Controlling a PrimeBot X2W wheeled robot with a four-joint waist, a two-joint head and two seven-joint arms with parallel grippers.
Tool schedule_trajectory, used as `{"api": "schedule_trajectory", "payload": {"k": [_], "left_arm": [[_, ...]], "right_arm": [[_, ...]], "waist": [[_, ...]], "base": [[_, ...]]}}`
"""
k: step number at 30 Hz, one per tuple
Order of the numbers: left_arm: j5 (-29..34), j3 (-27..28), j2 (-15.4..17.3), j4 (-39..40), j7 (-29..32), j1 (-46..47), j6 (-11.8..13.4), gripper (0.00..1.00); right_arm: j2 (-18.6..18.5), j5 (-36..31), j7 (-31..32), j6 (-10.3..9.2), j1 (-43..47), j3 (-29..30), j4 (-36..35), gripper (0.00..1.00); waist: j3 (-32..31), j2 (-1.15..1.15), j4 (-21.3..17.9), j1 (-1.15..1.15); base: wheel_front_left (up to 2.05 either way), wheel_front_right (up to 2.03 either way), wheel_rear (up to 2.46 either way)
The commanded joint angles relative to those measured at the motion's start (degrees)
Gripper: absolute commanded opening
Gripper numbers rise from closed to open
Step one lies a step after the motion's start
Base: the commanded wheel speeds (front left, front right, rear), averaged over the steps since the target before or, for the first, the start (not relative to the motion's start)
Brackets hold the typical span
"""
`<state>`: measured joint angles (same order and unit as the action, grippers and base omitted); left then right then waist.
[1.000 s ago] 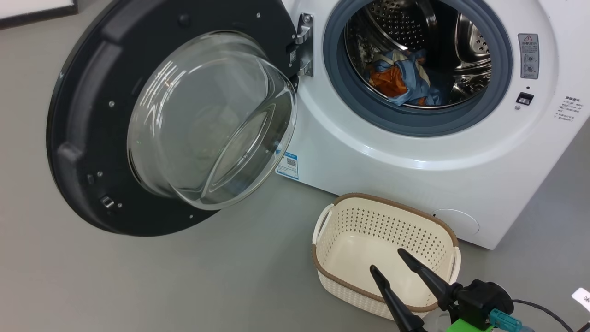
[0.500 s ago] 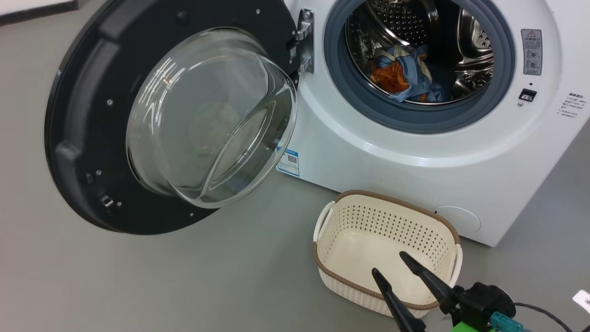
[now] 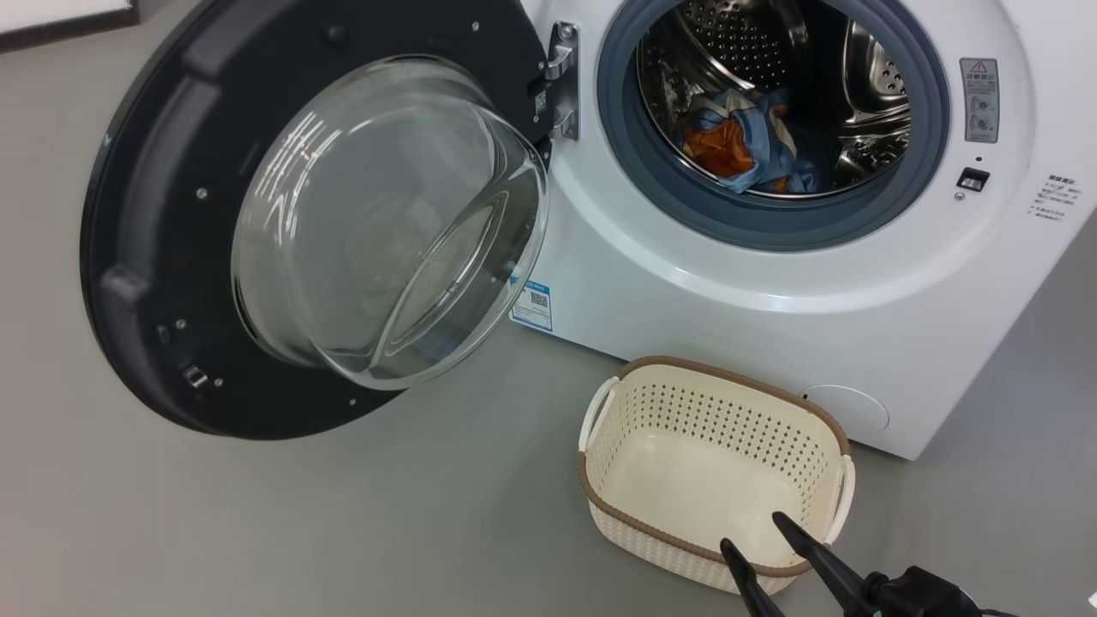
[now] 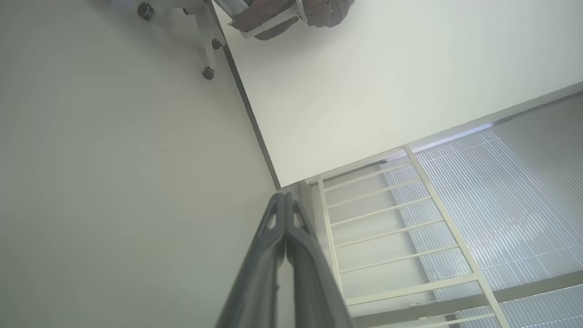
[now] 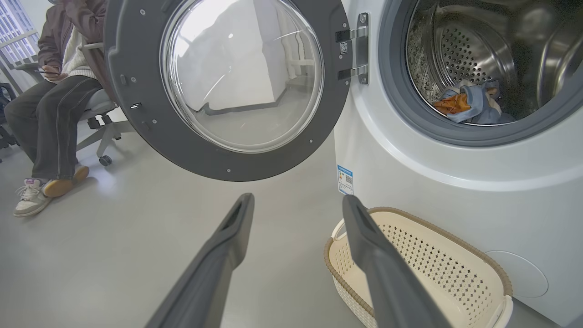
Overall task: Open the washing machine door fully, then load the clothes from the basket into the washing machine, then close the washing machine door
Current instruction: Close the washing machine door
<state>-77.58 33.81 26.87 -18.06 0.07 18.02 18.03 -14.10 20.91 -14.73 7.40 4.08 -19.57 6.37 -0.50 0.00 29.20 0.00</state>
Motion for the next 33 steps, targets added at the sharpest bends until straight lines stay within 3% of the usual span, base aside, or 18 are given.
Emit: {"api": "schedule_trajectory", "payload": {"k": [1,16,25,33], "left_arm": [[-0.66,0.98,3.9,0.33,0.48,3.29,0.34,0.0],[-3.64,-0.09,2.52,-7.34,1.37,10.9,-1.51,0.0],[-7.02,1.41,-0.37,-5.83,2.97,11.55,-2.56,0.0],[-10.39,2.84,-3.38,-4.05,4.09,12.93,-2.31,0.0]], "right_arm": [[-0.42,-0.35,-0.27,0.09,-0.2,-0.59,-1.67,1.0],[-3.46,-0.95,-0.27,0.09,2.83,2.94,-4.86,1.0],[-8.24,-0.01,-0.27,0.09,2.07,3.88,-7.36,1.0],[-10.91,0.73,-0.27,0.09,1.48,4.29,-8.25,1.0]], "waist": [[0.21,0.0,0.01,0.0],[5.65,0.0,-0.94,0.0],[13.38,0.0,-4.07,0.0],[16.64,0.0,-5.64,0.0]], "base": [[0.0,0.0,0.0],[0.0,0.0,0.0],[0.0,0.0,0.0],[0.0,0.0,0.0]]}}
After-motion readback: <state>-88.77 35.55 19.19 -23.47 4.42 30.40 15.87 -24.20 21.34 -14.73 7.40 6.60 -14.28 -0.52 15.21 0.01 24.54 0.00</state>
